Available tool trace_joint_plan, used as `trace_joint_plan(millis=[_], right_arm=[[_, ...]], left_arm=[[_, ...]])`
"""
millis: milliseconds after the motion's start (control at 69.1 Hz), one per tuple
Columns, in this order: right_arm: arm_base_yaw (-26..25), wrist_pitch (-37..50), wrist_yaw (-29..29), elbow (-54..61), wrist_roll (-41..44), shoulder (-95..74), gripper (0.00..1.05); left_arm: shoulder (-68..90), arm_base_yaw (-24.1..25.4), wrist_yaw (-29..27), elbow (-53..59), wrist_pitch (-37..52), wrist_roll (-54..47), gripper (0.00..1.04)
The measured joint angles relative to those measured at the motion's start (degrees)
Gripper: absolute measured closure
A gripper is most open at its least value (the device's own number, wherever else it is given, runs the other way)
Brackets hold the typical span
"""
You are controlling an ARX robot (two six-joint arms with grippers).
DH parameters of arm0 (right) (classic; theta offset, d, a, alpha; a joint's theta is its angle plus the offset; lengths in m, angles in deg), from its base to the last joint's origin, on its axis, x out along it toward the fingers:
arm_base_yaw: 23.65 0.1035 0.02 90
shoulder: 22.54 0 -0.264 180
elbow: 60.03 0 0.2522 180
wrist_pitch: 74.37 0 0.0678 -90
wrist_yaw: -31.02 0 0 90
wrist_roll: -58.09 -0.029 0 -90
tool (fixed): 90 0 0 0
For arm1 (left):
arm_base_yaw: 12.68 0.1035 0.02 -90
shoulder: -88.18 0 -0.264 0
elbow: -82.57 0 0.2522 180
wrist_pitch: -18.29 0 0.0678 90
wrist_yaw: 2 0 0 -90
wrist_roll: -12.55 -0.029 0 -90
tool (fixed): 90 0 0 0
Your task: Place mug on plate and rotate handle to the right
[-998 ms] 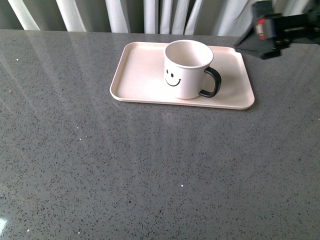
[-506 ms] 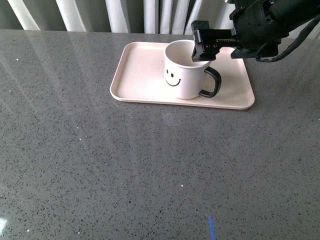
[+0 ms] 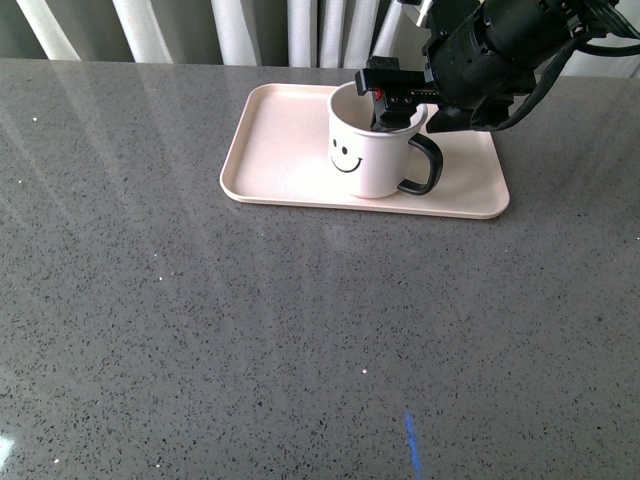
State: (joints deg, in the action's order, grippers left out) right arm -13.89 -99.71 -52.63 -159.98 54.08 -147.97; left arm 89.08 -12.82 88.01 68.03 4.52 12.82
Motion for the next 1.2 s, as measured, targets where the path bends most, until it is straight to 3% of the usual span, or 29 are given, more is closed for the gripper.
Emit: trace_joint_plan(millis=[174,347,637,897,1201], right_arm=[[0.0,-1.4,-0.61,-1.68,-1.18,-0.48,0.77],[-0.02,-2.32,-0.46,-2.29,-1.38,-0.48,1.03],[-2.32,-5.62,1.05,-4.42,1.86,0.15,1.03],[-5.9,-9.68,4.31,-10.03,12.81,0.87,1.03],[-5.57,-13.27,8.28,-13.03,23.21,-1.53,1.03]], left_arm=[[0.0,0.0,0.0,0.0,-0.02,0.0,0.09],[0.0,0.0,0.0,0.0,0.0,0.0,0.09],[0.0,0.0,0.0,0.0,0.0,0.0,0.09],[0.0,0.0,0.0,0.0,0.0,0.0,0.09],[0.0,0.0,0.0,0.0,0.0,0.0,0.09]])
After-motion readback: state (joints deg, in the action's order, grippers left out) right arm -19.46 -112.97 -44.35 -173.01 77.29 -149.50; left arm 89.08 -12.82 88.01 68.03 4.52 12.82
